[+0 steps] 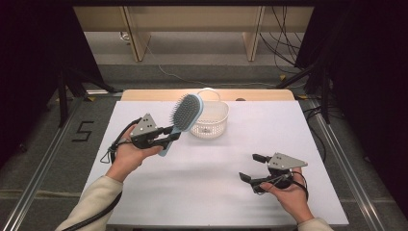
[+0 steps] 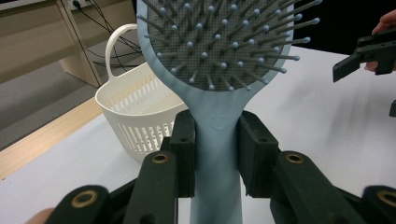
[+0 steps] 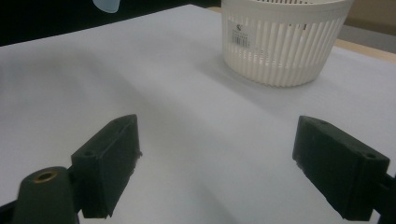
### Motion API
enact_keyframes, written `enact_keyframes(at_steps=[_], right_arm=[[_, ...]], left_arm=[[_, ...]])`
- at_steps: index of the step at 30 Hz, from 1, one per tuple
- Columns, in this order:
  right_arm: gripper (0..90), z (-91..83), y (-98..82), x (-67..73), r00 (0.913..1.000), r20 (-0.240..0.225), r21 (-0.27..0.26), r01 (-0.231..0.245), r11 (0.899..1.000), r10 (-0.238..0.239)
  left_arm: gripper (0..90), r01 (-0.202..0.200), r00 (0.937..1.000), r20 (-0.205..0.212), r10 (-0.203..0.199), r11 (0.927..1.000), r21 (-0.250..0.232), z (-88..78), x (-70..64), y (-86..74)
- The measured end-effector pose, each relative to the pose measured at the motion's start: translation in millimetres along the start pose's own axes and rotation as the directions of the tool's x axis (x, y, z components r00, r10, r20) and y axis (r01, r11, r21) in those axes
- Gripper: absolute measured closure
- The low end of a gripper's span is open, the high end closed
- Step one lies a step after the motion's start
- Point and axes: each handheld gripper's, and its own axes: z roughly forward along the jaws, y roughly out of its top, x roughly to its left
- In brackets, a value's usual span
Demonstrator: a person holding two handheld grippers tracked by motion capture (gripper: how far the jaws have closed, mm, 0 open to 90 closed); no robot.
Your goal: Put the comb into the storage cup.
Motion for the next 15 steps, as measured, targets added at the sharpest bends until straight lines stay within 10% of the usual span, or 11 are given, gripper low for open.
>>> enact_keyframes(at_steps=[15], right_arm=[[15.8,-0.2,0.0,-0.4,1.0,0.001,0.001,0.0,1.0,0.0]], left_arm=[[69.6,-0.006,1.0,0.0,0.006,0.9999,-0.01,4.0,-0.1,6.5]])
